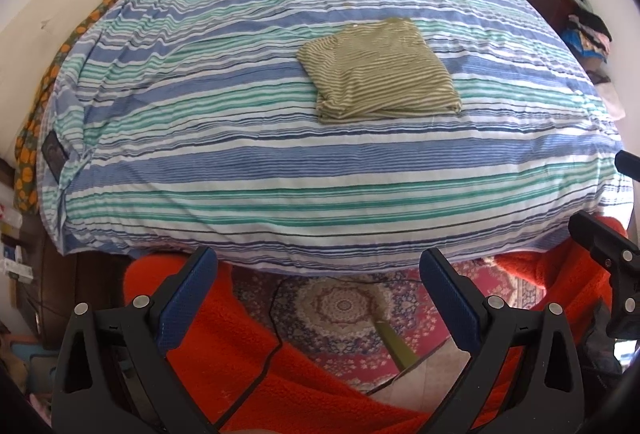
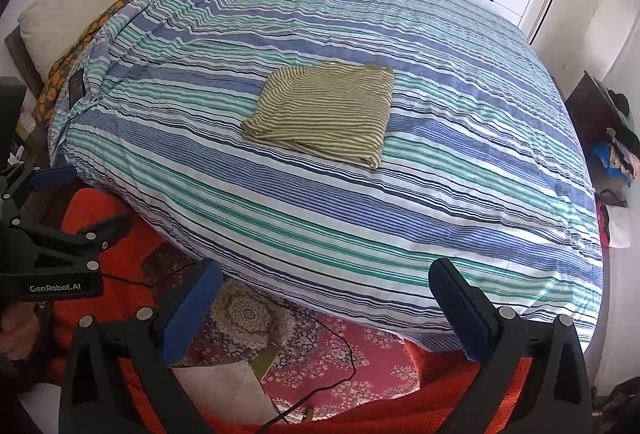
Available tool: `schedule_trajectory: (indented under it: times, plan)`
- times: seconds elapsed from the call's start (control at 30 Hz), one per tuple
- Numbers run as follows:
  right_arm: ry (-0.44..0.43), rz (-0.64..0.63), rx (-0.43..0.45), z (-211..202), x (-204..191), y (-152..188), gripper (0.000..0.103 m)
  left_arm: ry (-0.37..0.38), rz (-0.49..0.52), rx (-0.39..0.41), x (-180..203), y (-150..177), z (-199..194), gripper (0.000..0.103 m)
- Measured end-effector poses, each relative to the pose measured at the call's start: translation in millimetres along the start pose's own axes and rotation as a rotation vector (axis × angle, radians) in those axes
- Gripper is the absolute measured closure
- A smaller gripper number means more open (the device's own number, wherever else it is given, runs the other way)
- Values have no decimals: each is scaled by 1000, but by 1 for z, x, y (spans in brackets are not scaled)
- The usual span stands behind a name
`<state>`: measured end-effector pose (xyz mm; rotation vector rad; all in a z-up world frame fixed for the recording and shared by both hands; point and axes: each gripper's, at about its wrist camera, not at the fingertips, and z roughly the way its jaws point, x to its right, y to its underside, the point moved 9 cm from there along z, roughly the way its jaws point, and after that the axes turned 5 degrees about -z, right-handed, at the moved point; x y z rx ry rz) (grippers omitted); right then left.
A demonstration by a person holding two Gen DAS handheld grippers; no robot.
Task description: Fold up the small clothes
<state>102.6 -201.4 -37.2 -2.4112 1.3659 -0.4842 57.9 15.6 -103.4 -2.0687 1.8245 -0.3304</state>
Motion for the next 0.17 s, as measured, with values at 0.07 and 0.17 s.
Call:
schedule_trajectory:
  times: [0.07,0.17]
  plan:
    - [-3,-1,1,0,-1,-1,1,13,-3,2,1,0,-1,2]
    - [-6,-3,9,0,-2,-4,1,8,10,15,5,-2,-2,2]
